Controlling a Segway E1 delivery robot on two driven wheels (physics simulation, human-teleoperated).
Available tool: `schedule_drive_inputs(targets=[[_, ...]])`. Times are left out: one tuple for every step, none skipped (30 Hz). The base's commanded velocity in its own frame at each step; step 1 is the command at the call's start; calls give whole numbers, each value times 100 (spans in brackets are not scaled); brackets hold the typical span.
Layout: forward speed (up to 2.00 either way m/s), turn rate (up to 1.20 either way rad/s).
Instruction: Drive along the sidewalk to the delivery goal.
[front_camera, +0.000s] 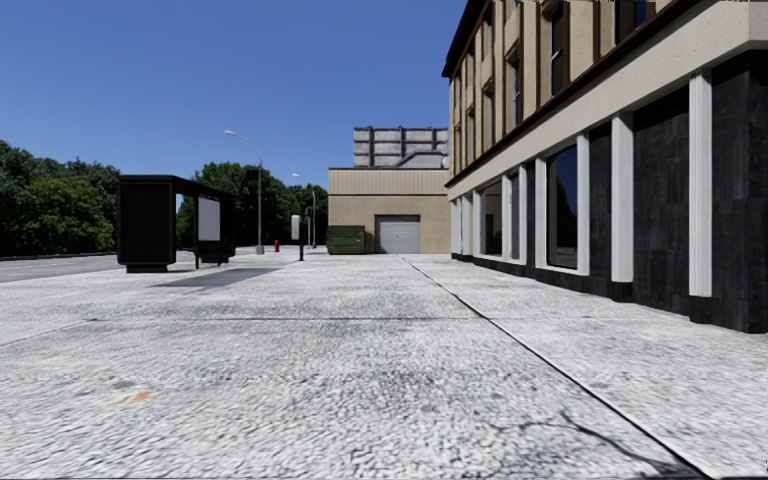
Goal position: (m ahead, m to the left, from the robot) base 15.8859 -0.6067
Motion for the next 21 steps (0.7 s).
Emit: schedule_drive_inputs(targets=[[148,0],[148,0],[148,0],[148,0],[148,0],[147,0],[147,0],[147,0],[147,0],[200,0],[200,0],[200,0],[200,0],[200,0],[200,0],[200,0],[200,0],[200,4],[200,8],[200,13],[200,18]])
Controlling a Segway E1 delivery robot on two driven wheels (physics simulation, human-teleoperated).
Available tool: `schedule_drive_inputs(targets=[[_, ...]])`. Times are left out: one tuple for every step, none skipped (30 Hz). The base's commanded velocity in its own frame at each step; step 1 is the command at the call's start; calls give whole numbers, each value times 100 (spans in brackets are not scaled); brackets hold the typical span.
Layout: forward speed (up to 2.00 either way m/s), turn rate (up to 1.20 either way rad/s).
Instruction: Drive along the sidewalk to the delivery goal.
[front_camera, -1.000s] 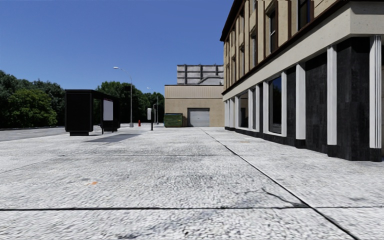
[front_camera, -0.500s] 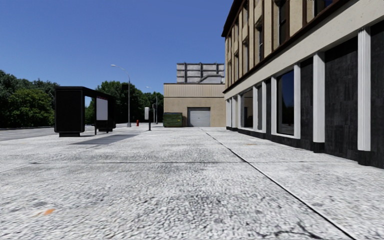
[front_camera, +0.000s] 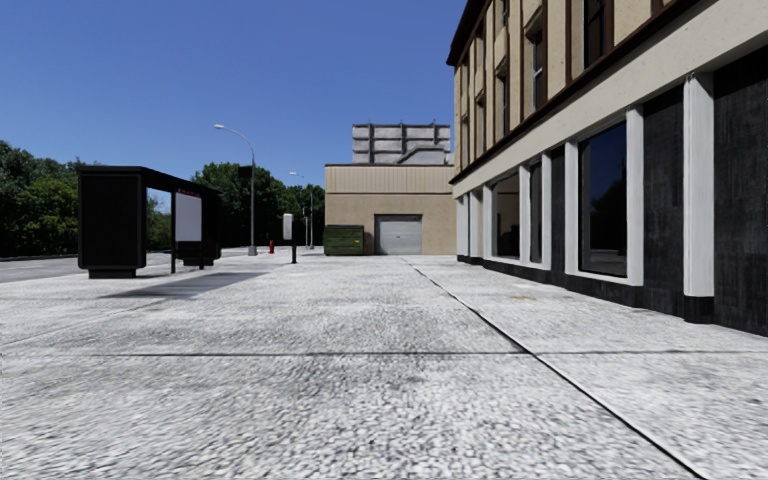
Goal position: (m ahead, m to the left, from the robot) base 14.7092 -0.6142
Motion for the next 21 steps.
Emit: schedule_drive_inputs(targets=[[200,13],[200,0],[200,0],[200,0],[200,0],[200,0],[200,0],[200,0],[200,0],[200,0],[200,0],[200,0],[200,-12],[200,-25],[200,-28],[200,-28],[200,-29],[200,-29],[200,-29],[200,-29],[200,-29]])
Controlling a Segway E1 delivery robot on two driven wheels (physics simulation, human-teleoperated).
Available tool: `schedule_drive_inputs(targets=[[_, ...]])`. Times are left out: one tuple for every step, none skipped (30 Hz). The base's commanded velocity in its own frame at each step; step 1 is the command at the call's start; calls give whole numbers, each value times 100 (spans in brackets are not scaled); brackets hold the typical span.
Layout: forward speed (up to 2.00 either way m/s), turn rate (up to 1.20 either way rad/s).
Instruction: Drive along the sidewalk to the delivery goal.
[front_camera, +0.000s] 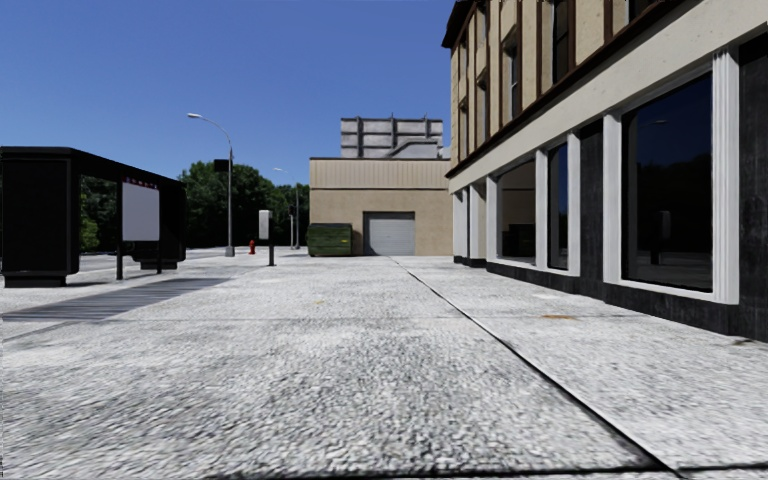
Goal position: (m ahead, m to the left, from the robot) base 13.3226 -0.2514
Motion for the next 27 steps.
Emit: schedule_drive_inputs(targets=[[200,-29],[200,-29],[200,-29],[200,-29],[200,-29],[200,-29],[200,-29],[200,-29],[200,-29],[200,-29],[200,-29],[200,-29],[200,-29],[200,-29],[200,-29],[200,-29],[200,-29],[200,-29],[200,-29],[200,-29],[200,-24],[200,-8],[200,0],[200,0],[200,0],[200,0],[200,0]])
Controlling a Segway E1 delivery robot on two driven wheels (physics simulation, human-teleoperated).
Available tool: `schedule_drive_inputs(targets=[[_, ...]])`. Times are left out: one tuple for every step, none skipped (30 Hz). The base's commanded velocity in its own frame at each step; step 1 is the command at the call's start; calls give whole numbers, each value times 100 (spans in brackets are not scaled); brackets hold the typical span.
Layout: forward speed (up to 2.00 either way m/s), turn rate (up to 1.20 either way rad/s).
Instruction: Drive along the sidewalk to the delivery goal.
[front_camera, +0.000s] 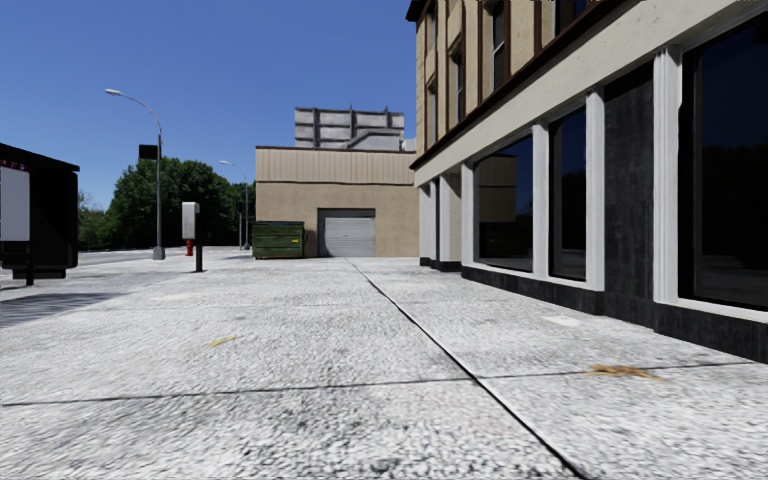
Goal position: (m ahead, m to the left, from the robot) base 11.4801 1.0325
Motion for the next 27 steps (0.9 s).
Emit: schedule_drive_inputs(targets=[[200,0],[200,0],[200,0],[200,0],[200,0],[200,0],[200,0],[200,0],[200,0],[200,0],[200,0],[200,0],[200,0],[200,0],[200,0],[200,0],[200,0],[200,0],[200,0],[200,0],[200,0],[200,0],[200,0],[200,0],[200,0],[200,0],[200,0]])
